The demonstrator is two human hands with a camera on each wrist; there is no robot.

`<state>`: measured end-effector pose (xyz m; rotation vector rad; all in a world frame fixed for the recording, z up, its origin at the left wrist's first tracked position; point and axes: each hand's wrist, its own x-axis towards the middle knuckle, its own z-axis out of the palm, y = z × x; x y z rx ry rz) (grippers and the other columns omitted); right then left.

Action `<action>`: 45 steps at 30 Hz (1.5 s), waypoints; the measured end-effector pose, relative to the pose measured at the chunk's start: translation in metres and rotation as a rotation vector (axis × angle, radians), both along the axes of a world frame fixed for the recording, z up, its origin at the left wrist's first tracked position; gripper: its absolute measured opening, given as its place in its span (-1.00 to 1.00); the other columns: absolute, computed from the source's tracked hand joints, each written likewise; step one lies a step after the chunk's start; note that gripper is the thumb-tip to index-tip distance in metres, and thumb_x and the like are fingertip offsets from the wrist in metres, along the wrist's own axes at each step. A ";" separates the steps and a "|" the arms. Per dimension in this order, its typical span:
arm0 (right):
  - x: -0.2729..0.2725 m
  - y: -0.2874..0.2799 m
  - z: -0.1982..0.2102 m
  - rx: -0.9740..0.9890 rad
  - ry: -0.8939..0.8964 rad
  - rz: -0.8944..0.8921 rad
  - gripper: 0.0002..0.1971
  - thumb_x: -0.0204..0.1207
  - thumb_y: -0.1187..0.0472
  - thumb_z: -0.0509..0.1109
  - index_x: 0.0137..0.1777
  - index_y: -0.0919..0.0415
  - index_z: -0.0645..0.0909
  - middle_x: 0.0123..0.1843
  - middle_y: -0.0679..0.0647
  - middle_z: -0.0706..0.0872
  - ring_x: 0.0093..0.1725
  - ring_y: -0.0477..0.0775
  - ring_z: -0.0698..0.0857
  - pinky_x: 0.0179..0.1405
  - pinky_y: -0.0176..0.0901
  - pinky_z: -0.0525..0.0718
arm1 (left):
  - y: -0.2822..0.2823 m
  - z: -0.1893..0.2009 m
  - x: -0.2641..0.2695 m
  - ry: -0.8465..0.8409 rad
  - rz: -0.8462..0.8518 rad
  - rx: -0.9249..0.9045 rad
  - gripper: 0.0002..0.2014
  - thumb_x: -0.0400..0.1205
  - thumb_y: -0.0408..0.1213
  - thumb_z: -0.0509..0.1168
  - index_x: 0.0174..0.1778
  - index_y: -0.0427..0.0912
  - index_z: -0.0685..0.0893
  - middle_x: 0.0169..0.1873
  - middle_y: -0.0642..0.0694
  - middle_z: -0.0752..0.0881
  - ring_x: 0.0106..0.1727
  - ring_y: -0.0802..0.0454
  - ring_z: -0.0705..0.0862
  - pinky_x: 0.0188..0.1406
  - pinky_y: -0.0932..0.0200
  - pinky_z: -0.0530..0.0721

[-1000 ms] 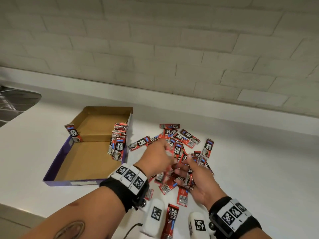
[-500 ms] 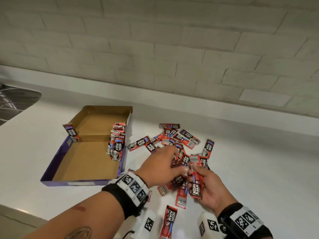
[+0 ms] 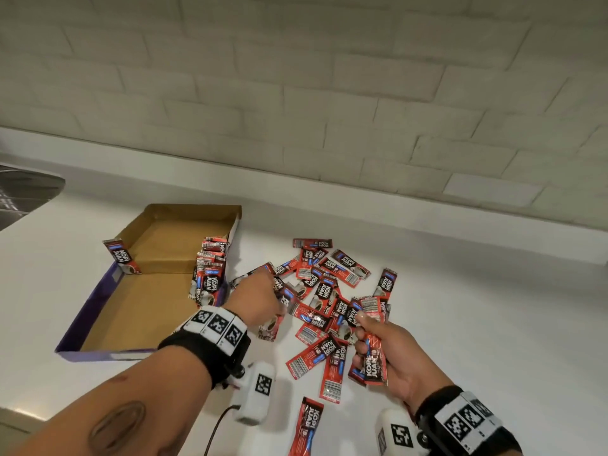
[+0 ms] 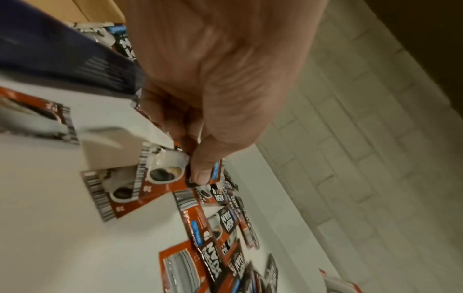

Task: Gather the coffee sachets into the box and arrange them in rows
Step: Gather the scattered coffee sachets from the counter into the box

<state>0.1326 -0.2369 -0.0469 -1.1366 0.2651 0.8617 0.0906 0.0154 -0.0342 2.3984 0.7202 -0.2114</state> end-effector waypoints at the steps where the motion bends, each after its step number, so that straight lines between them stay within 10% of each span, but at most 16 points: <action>1: -0.001 0.001 0.001 -0.006 -0.011 0.007 -0.77 0.44 0.15 0.56 -0.08 0.27 0.63 -0.38 0.09 0.65 -0.56 -0.04 0.55 -0.53 -0.13 0.68 | 0.001 0.000 0.003 0.005 0.022 0.016 -0.66 0.47 -0.27 0.59 0.00 -0.14 0.56 -0.13 -0.07 0.74 -0.08 -0.08 0.78 -0.22 0.10 0.70; 4: -0.003 0.004 0.004 0.001 -0.013 -0.010 -0.82 0.54 0.17 0.51 -0.02 0.29 0.65 -0.34 0.14 0.71 -0.53 0.01 0.60 -0.52 -0.11 0.70 | 0.000 -0.007 0.007 0.141 0.001 0.113 -0.74 0.51 -0.20 0.53 -0.33 -0.16 0.58 -0.25 -0.08 0.77 -0.18 -0.03 0.78 -0.21 0.13 0.75; 13: -0.004 0.015 0.008 0.003 -0.069 -0.027 -0.63 0.67 0.07 0.42 0.28 0.38 0.60 0.13 0.37 0.85 -0.06 0.28 0.84 -0.20 0.10 0.84 | -0.008 0.012 -0.011 0.108 -0.041 0.060 -0.90 0.59 -0.33 0.39 -0.24 -0.19 0.64 -0.30 -0.04 0.71 -0.25 0.06 0.72 -0.48 0.26 0.53; 21: -0.026 0.053 0.027 0.139 -0.106 0.104 -0.49 0.66 -0.06 0.34 0.32 0.41 0.67 0.12 0.51 0.80 0.02 0.46 0.84 0.06 0.29 0.79 | -0.050 0.054 -0.034 -0.304 0.035 -0.631 -0.70 0.48 -0.45 0.58 -0.15 -0.17 0.55 -0.53 -0.01 0.65 -0.59 0.04 0.62 -0.57 0.12 0.64; 25: -0.027 0.075 0.024 0.070 -0.175 0.070 -0.63 0.58 0.23 0.50 0.34 0.38 0.69 0.17 0.47 0.81 0.14 0.42 0.82 0.13 0.26 0.79 | -0.055 0.041 -0.039 -0.300 -0.108 -0.284 -0.62 0.49 -0.31 0.52 0.22 -0.09 0.67 0.06 -0.11 0.71 -0.13 -0.01 0.78 0.04 0.04 0.79; 29: -0.019 0.085 0.027 -0.035 -0.238 0.049 -0.75 0.53 0.41 0.52 0.20 0.40 0.74 0.00 0.43 0.84 -0.08 0.40 0.81 0.06 0.31 0.71 | -0.040 0.045 -0.047 -0.427 -0.138 -0.301 -0.42 0.55 -0.24 0.48 0.52 0.03 0.55 0.29 -0.02 0.50 -0.10 0.08 0.75 0.06 0.34 0.67; 35: -0.037 0.106 0.042 -0.205 -0.474 0.349 -0.76 0.48 0.64 0.36 -0.08 0.36 0.76 -0.42 0.24 0.66 -0.55 0.04 0.48 -0.56 -0.18 0.47 | -0.021 0.049 -0.046 -0.386 -0.001 -0.813 -0.70 0.51 -0.01 0.59 0.11 0.09 0.75 -0.07 0.10 0.84 -0.14 0.16 0.78 -0.15 0.18 0.72; 40: -0.048 0.125 0.043 -0.244 -0.503 0.430 -0.73 0.59 0.56 0.19 0.01 0.39 0.74 -0.24 0.44 0.75 -0.28 0.33 0.71 -0.22 0.15 0.68 | -0.022 0.041 -0.049 -0.560 -0.072 -0.443 -0.72 0.63 -0.16 0.45 0.24 0.20 0.68 0.13 0.24 0.75 0.15 0.37 0.69 0.17 0.41 0.61; 45: -0.046 0.123 0.043 -0.174 -0.301 0.557 -0.76 0.73 0.46 0.19 0.12 0.30 0.71 -0.26 0.16 0.83 -0.29 0.07 0.80 -0.24 0.16 0.81 | -0.018 0.049 -0.054 -0.641 -0.136 -0.260 -0.91 0.62 -0.24 0.44 -0.07 0.08 0.74 -0.08 0.28 0.74 0.04 0.39 0.66 -0.03 0.60 0.46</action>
